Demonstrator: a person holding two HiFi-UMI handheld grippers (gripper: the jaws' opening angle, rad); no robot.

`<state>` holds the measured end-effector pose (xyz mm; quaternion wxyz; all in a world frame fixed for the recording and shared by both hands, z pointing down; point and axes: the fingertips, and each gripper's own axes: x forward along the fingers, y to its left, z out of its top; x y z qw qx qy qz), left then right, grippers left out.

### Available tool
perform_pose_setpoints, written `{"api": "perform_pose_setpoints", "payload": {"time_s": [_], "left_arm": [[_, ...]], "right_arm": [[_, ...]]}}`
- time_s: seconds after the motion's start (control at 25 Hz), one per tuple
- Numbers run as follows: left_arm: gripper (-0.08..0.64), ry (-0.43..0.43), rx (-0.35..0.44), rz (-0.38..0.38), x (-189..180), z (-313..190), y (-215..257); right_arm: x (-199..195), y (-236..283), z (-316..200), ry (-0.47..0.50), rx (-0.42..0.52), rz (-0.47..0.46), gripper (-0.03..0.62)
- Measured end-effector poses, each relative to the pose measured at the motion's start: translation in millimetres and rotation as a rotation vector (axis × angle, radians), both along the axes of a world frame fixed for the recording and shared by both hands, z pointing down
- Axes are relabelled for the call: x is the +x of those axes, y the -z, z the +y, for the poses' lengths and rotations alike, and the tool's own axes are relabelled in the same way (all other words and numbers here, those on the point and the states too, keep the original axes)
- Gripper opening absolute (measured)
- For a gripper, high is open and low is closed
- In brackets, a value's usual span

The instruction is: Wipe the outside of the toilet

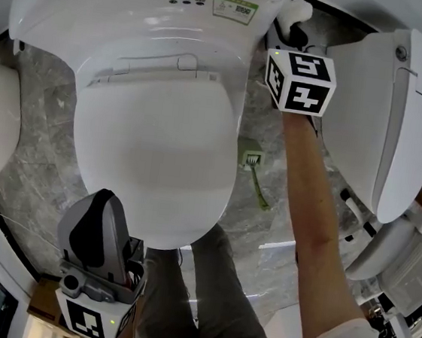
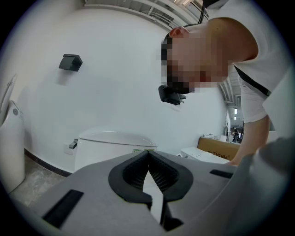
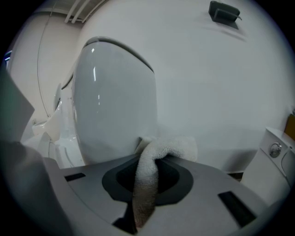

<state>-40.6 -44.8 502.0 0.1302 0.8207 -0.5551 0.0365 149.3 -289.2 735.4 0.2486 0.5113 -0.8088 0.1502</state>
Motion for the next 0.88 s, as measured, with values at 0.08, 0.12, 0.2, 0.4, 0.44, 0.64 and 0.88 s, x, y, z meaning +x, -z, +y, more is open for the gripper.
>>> {"api": "perform_pose_setpoints", "payload": {"time_s": [0.08, 0.12, 0.2, 0.4, 0.44, 0.64, 0.88], "left_arm": [[0.017, 0.006, -0.008, -0.001, -2.2, 2.3, -0.7], [0.017, 0.008, -0.012, -0.003, -3.2, 3.5, -1.2], [0.017, 0.011, -0.010, -0.004, -4.1, 4.1, -0.3], [0.017, 0.013, 0.002, -0.004, -6.8, 3.7, 2.4], [0.017, 0.015, 0.003, -0.005, -7.3, 3.9, 2.8], [0.017, 0.016, -0.006, -0.005, -8.7, 7.4, 3.8], [0.017, 0.001, 0.030, 0.011, -5.6, 9.5, 23.8]], "right_arm": [[0.2, -6.4, 3.8, 0.001, -0.016, 0.006, 0.071], [0.4, -9.8, 6.1, 0.002, -0.024, 0.009, 0.071], [0.8, -16.4, 11.0, 0.006, -0.039, 0.016, 0.071], [2.1, -29.9, 20.5, 0.007, -0.067, 0.025, 0.071], [2.1, -32.0, 22.4, 0.007, -0.072, 0.027, 0.071], [3.3, -41.0, 30.9, 0.013, -0.096, 0.047, 0.071], [12.7, -42.3, 48.4, 0.021, -0.141, 0.096, 0.071]]}}
